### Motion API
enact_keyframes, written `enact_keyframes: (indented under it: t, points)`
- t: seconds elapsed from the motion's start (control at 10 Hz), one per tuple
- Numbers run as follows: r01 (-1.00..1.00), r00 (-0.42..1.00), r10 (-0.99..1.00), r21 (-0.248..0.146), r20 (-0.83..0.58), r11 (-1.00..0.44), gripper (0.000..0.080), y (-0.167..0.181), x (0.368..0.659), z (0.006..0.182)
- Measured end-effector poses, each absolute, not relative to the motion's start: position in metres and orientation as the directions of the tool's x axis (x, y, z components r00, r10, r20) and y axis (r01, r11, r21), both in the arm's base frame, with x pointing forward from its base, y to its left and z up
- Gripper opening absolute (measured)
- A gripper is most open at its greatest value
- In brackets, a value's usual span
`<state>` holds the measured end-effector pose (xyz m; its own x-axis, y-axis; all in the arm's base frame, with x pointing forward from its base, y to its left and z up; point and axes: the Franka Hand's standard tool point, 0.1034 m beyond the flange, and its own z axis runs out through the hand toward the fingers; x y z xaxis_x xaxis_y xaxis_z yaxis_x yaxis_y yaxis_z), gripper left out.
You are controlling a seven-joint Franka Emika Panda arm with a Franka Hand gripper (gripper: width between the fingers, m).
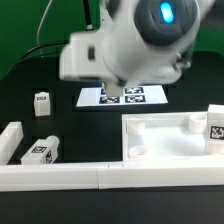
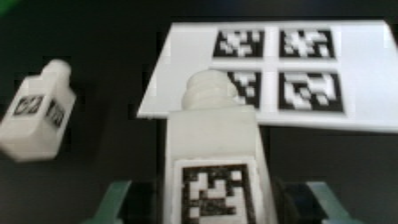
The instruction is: Assemble square table
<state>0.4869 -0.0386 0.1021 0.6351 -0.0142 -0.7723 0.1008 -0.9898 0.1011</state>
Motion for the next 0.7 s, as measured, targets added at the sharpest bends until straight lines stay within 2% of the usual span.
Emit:
enact_keyframes:
  t: [0.1,0.2,0.5,0.6,0.7]
  points:
    - [0.093,0.712,0.001,0.093,-0.702,-0.991,0.0284,-0.042,0.491,0.108]
    - [0.09,0.739,0.006,0.09,-0.674,-0.992,0.0284,-0.042,0.486,0.105]
    - [0.087,0.869,0.039,0.074,-0.494,-0.993,0.0285,-0.038,0.503,0.104]
    - [0.039,0.906,0.023,0.028,-0.423,-0.999,0.0285,-0.025,0.517,0.114]
    - [-0.013,0.957,-0.011,-0.007,-0.29,-1.0,0.0285,-0.017,0.54,0.127]
